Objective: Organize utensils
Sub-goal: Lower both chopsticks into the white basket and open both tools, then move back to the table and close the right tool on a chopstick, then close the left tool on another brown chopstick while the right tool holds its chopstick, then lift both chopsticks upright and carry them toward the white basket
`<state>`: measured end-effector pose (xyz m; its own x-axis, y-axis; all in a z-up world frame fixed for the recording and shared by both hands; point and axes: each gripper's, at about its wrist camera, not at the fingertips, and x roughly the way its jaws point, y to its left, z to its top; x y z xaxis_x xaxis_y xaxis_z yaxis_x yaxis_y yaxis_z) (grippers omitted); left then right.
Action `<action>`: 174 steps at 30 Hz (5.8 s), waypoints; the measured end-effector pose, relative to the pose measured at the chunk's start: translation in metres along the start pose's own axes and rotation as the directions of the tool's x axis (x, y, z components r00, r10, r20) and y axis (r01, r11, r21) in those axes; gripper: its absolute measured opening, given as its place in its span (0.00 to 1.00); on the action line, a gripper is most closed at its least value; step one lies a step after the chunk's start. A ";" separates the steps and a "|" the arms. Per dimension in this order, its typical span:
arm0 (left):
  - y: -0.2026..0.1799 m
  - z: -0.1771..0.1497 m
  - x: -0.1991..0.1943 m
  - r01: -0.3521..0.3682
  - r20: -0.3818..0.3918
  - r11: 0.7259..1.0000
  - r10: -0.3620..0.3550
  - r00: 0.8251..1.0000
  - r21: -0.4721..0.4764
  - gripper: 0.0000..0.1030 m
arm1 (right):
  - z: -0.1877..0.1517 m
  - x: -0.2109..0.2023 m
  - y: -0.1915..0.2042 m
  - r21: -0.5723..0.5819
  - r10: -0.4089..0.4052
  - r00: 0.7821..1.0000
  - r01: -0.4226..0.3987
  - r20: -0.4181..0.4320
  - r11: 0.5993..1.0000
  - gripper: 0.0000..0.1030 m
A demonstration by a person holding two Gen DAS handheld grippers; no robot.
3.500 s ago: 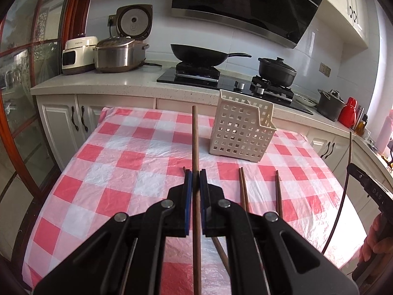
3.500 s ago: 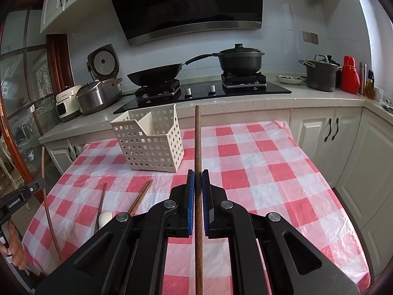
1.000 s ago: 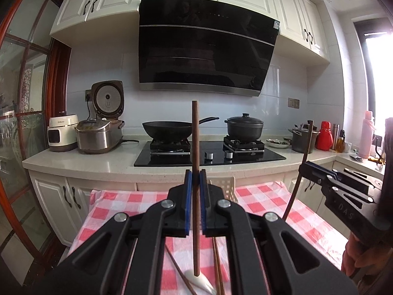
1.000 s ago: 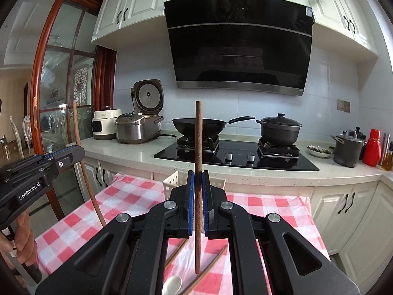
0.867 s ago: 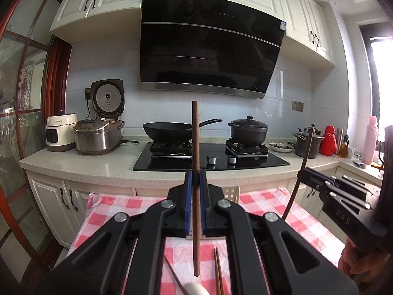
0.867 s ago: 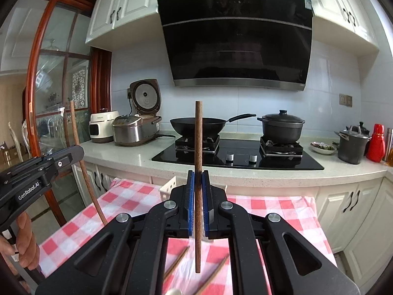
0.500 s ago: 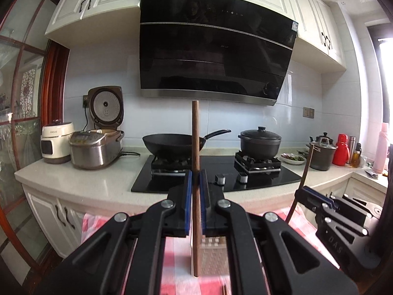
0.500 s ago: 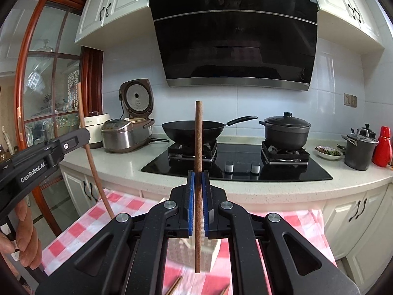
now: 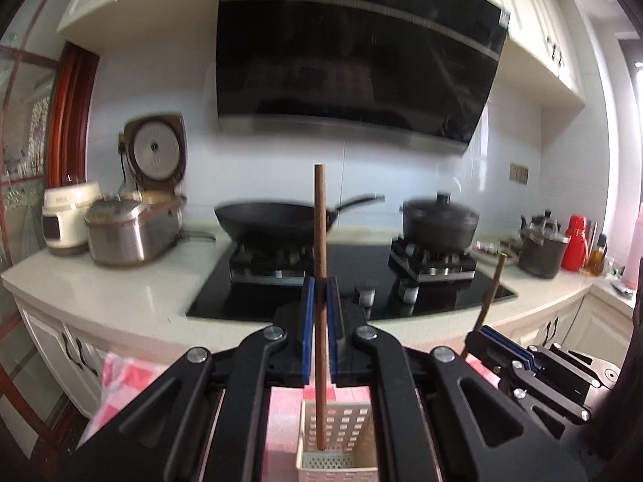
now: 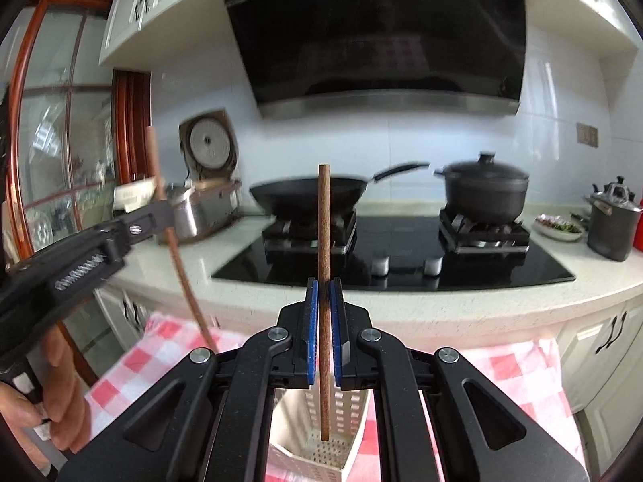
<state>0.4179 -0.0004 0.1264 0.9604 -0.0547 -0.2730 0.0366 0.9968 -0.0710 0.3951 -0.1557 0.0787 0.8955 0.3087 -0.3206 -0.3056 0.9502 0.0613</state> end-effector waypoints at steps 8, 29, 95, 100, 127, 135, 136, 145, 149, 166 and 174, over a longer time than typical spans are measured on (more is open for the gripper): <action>0.008 -0.059 0.048 0.001 -0.153 1.000 0.000 0.988 0.004 0.06 | -0.039 0.036 -0.004 -0.013 0.012 0.992 -0.014 -0.123 1.000 0.07; 0.044 -0.112 -0.069 -0.142 -0.090 0.990 0.141 0.986 -0.009 0.85 | -0.090 -0.041 -0.032 0.083 -0.043 0.988 0.055 -0.146 0.995 0.35; 0.074 -0.256 -0.143 -0.189 -0.382 0.980 0.152 0.912 -0.060 0.82 | -0.223 -0.042 -0.039 0.111 -0.115 0.842 0.203 -0.527 0.973 0.08; 0.073 -0.260 -0.138 -0.193 -0.401 0.980 0.156 0.903 -0.055 0.82 | -0.220 -0.031 -0.038 0.063 -0.138 0.833 0.203 -0.536 0.977 0.10; 0.057 -0.266 -0.048 -0.181 -0.590 0.983 0.121 0.798 -0.043 0.24 | -0.225 -0.043 -0.045 0.077 -0.109 0.848 0.173 -0.519 0.982 0.06; 0.060 -0.265 -0.051 -0.169 -0.592 0.985 0.119 0.797 -0.030 0.07 | -0.225 -0.045 -0.048 0.104 -0.089 0.853 0.165 -0.515 0.981 0.06; 0.060 -0.264 -0.053 -0.170 -0.587 0.985 0.117 0.801 -0.035 0.06 | -0.225 -0.046 -0.049 0.115 -0.081 0.855 0.162 -0.512 0.980 0.06; 0.061 -0.239 -0.094 -0.160 -0.481 0.986 0.116 0.869 -0.051 0.06 | -0.201 -0.076 -0.046 0.164 -0.046 0.917 0.121 -0.397 0.979 0.06; 0.058 -0.226 -0.114 -0.147 -0.417 0.988 0.115 0.902 -0.044 0.06 | -0.189 -0.091 -0.040 0.166 -0.036 0.941 0.098 -0.338 0.981 0.06; 0.035 -0.184 -0.185 -0.091 -0.221 0.996 0.085 0.971 -0.014 0.06 | -0.145 -0.152 -0.015 0.111 -0.030 0.987 0.048 -0.158 0.993 0.06; 0.031 -0.170 -0.216 -0.104 -0.130 0.995 0.104 0.986 0.009 0.06 | -0.131 -0.177 -0.003 0.076 -0.027 0.995 0.034 -0.095 0.997 0.06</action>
<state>0.1642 0.0325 0.0197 0.9150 0.0423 -0.4013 -0.0608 0.9976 -0.0336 0.1949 -0.2190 0.0119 0.8688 0.2775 -0.4100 -0.2494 0.9607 0.1216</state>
